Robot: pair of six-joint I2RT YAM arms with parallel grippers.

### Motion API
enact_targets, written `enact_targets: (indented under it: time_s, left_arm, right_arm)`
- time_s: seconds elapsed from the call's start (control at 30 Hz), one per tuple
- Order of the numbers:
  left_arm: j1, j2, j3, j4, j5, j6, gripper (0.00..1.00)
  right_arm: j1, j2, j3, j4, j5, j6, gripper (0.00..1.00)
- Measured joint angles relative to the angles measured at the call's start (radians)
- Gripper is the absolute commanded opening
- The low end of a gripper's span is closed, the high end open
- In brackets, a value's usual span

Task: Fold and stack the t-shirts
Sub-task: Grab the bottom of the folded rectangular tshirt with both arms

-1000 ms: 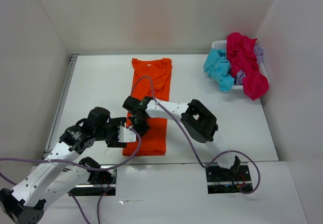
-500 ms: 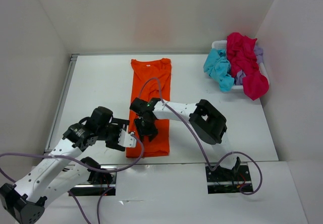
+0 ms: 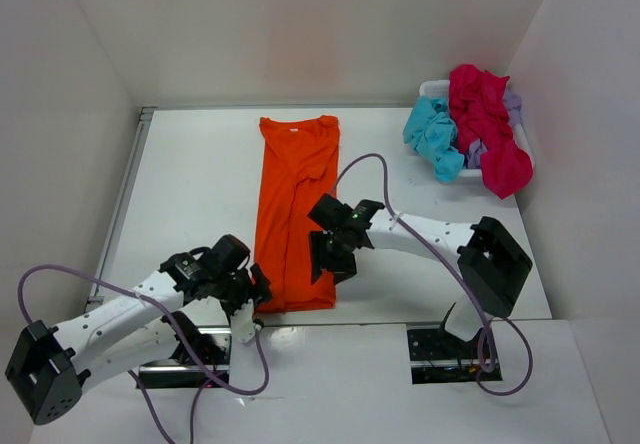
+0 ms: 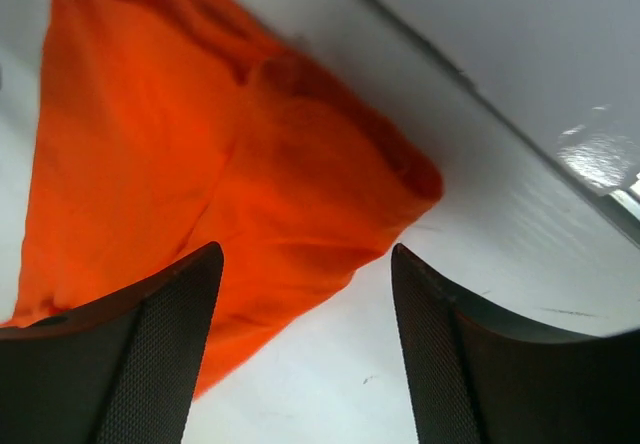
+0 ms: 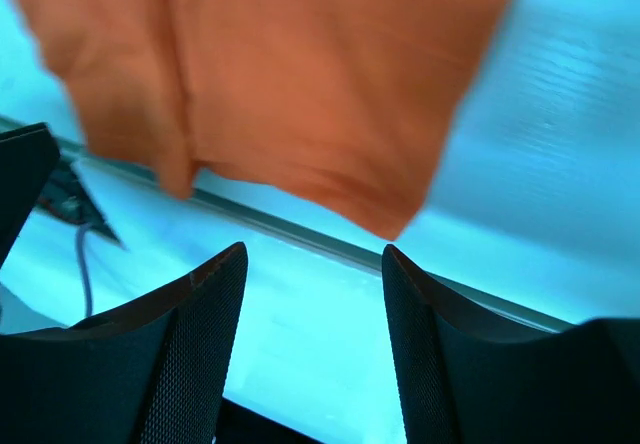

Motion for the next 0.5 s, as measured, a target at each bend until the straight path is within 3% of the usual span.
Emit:
enact_targets:
  time_s: [0.27, 0.5]
  left_arm:
    - [-0.082, 0.020, -0.058, 0.022, -0.023, 0.143, 0.65]
    - [-0.209, 0.163, -0.050, 0.016, -0.114, 0.188, 0.63]
  right_arm:
    - [-0.008, 0.000, -0.085, 0.017, 0.005, 0.022, 0.62]
    - [-0.017, 0.000, -0.092, 0.027, 0.004, 0.017, 0.62]
